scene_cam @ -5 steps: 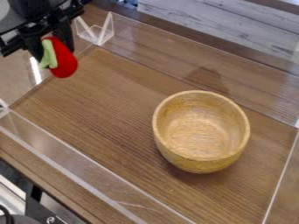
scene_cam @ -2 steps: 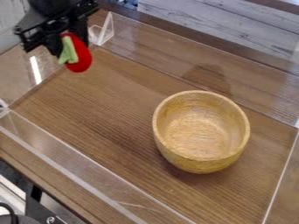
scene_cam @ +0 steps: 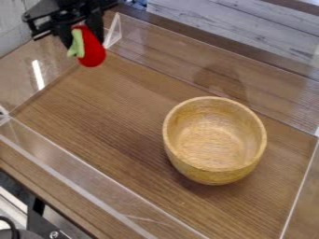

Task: Move the red object to the left side of the table

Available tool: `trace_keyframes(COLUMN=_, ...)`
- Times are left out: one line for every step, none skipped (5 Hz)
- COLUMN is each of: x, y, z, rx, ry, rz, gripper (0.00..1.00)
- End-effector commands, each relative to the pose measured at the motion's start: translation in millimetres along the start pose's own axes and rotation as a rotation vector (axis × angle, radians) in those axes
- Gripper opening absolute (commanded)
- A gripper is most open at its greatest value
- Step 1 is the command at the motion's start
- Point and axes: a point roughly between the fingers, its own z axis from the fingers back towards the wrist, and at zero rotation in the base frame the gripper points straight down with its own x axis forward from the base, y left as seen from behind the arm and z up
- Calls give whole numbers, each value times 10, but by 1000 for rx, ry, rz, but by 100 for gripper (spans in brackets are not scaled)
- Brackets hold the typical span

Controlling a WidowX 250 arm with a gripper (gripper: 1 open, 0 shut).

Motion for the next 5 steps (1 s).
trace_keyframes(x=192, y=86, z=40, rx=-7, ry=-71, rz=32, gripper=0)
trace_keyframes(x=198, y=210, z=-18, rx=22, ry=-88, rz=77, gripper=0)
trace_keyframes(x=167, y=172, z=-99, rx=33, ry=-103, rz=65, gripper=0)
trace_keyframes(x=212, y=99, z=-76, rx=47, ry=-109, rz=59, gripper=0)
trace_keyframes(x=257, y=21, z=-58, rx=59, ry=-115, rz=53, gripper=0)
